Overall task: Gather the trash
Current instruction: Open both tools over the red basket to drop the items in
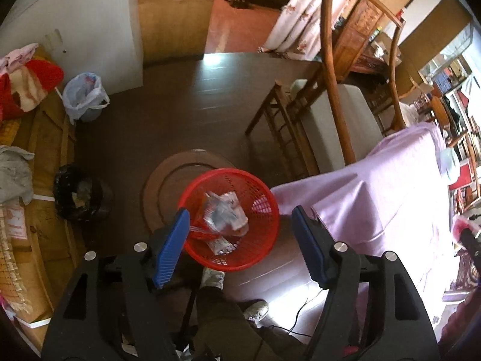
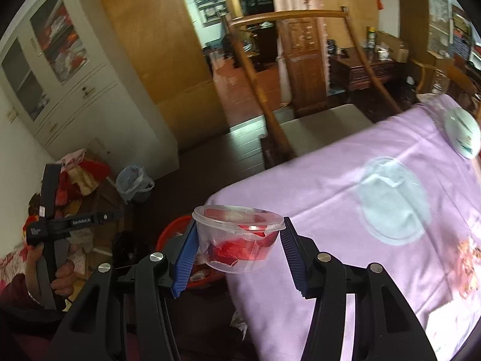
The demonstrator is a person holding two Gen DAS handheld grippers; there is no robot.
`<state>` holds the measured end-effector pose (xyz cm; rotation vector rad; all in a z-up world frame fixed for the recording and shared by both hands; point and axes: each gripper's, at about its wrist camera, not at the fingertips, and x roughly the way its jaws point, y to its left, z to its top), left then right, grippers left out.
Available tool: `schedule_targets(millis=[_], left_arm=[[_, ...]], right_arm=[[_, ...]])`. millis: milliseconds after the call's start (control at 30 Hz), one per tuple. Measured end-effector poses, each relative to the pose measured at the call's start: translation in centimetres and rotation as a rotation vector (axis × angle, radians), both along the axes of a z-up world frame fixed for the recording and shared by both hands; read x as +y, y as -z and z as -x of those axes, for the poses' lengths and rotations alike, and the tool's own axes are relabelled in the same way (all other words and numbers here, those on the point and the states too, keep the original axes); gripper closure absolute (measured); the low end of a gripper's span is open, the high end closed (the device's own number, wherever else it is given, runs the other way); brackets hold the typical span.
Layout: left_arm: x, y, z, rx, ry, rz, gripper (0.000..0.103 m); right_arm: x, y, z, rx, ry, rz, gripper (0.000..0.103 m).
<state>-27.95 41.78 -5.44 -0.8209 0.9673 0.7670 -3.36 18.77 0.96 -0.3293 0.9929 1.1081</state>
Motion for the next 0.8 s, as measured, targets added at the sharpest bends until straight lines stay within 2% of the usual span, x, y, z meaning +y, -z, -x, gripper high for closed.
schedule_targets(millis=[267, 467, 567, 800], left_arm=[[-0.1, -1.1, 3.7, 0.011, -0.072, -0.032, 0.031], [0.5, -1.1, 6.6, 0.030, -0.127, -0.035, 0.030], [0.6, -1.2, 7.3, 0.029, -0.146, -0.038, 0.030], [1.6, -1.7, 6.0, 0.000, -0.109, -0.049, 0.030]], right_arm=[[5.5, 1.5, 3.4, 0.044, -0.169, 0.032, 0.049], [9.5, 1.3, 6.4, 0.068, -0.295, 0.008, 0.047], [10.6, 0.8, 6.8, 0.076, -0.309, -0.021, 0.037], [9.9, -0.9, 5.5, 0.042, -0.254, -0.061, 0.034]])
